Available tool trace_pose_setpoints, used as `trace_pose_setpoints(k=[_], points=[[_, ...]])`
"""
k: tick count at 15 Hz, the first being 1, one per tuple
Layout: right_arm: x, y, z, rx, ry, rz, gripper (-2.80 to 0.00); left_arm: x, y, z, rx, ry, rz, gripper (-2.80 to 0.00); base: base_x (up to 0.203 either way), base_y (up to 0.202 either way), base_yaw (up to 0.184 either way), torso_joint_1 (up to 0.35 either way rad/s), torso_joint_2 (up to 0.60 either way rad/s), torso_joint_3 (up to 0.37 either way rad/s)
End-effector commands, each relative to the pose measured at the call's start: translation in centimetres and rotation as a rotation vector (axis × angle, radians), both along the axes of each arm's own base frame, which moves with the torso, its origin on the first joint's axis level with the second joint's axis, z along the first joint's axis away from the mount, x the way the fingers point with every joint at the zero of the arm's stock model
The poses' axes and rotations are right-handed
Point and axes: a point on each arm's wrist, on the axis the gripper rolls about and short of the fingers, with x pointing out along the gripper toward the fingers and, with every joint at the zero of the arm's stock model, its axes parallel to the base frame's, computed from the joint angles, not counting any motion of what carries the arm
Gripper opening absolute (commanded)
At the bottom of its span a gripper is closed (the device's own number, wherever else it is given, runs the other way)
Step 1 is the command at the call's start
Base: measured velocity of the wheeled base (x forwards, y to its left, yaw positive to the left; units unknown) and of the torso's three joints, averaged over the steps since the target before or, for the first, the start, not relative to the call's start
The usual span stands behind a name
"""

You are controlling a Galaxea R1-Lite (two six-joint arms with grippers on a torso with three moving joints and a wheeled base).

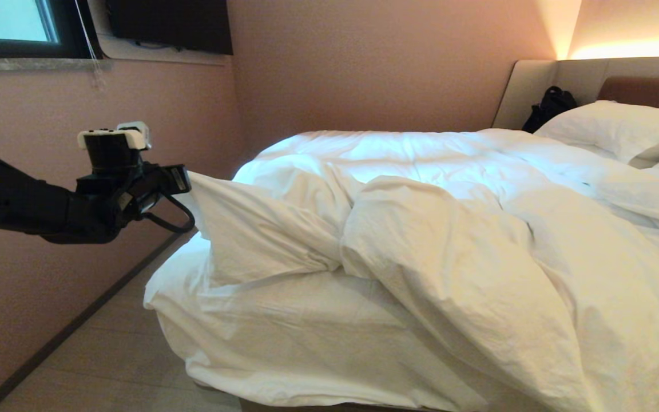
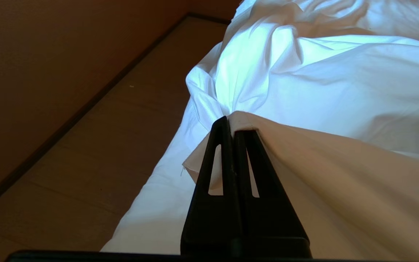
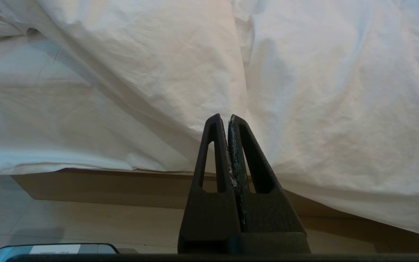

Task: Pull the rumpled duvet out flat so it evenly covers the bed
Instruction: Flatten the corners of the folded blanket

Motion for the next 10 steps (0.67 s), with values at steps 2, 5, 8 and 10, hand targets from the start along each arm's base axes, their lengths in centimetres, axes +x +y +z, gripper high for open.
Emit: trace_pose_setpoints(k=[2, 5, 8, 10], points=[[-0.01, 0.00, 0.01, 0.000, -0.001, 0.000, -2.80, 0.56, 0.10, -1.09, -0.003, 0.020, 0.001, -2.80, 0.000, 0.000, 0.000, 0.000, 0.00, 0.000], [-0.01, 0.00, 0.01, 0.000, -0.001, 0.000, -2.80, 0.66, 0.12, -1.18, -0.003, 0.017, 0.002, -2.80, 0.000, 0.000, 0.000, 0.000, 0.00, 0.000], [0.00, 0.00, -0.03, 0.000, 0.001, 0.000, -2.80, 0.81, 0.06, -1.57, 0.011, -0.029, 0.003, -2.80, 0.000, 0.000, 0.000, 0.000, 0.00, 0.000], [0.00, 0.00, -0.01, 0.000, 0.000, 0.000, -2.80, 0.80, 0.07, -1.85, 0.029, -0.017, 0.004, -2.80, 0.000, 0.000, 0.000, 0.000, 0.00, 0.000]])
